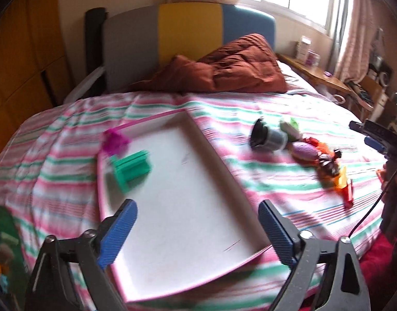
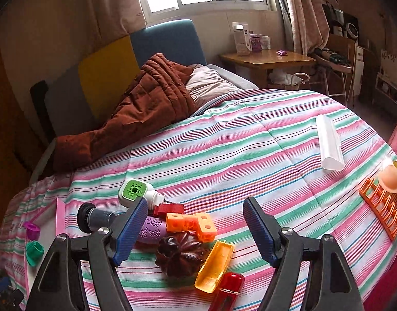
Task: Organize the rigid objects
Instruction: 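Move both grippers back from the tray toward the remaining toys, then grasp the black-capped clear canister with the left gripper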
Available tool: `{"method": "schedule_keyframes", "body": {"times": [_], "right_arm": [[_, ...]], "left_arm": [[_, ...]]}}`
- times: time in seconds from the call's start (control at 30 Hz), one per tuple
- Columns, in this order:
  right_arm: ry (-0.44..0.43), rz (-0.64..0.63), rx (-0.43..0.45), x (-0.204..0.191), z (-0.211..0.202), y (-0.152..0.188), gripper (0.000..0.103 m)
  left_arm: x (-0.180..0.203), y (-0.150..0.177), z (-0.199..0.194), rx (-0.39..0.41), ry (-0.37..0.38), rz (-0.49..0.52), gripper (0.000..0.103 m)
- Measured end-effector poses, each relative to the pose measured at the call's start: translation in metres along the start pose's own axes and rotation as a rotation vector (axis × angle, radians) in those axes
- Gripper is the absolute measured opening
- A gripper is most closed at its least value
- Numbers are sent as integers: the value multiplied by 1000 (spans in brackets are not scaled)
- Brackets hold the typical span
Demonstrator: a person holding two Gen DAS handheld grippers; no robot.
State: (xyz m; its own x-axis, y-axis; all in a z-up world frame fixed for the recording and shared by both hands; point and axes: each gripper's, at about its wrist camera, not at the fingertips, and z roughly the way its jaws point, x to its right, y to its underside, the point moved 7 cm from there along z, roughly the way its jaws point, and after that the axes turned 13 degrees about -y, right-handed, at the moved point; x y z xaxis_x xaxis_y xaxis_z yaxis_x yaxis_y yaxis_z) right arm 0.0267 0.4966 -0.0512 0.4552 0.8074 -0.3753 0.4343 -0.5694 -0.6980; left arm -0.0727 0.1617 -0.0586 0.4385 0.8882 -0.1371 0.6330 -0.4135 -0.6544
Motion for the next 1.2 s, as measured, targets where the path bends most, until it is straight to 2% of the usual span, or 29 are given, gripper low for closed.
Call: {"method": "schedule_keyframes", "body": {"times": [0.2,0.47,0.67,0.9,0.93,1.03,1.13,1.2], "right_arm": [[-32,82,7,12,-4,-4,78],[-73,126,0,15,-4,-5,78],[-93,176,-7,22,-2,-5,78],[-108,199,-23,25,3,-5,78],[-109,200,-24,25,4,-4,78],[-111,202,-33,25,5,-3,78],[-107,197,-37,24,5,-1,78],[-106,190,-36,23,5,-1,78]], "left_arm": [[58,-41,29,4,47,104,102],[120,-69,84,-12,72,235,102],[144,-79,126,-67,70,252,103],[160,-87,155,-67,19,296,102],[161,-86,158,-73,21,295,100],[164,-79,169,-141,85,283,68],[156,-83,164,-127,118,232,64],[150,-82,159,-114,110,220,64]]}}
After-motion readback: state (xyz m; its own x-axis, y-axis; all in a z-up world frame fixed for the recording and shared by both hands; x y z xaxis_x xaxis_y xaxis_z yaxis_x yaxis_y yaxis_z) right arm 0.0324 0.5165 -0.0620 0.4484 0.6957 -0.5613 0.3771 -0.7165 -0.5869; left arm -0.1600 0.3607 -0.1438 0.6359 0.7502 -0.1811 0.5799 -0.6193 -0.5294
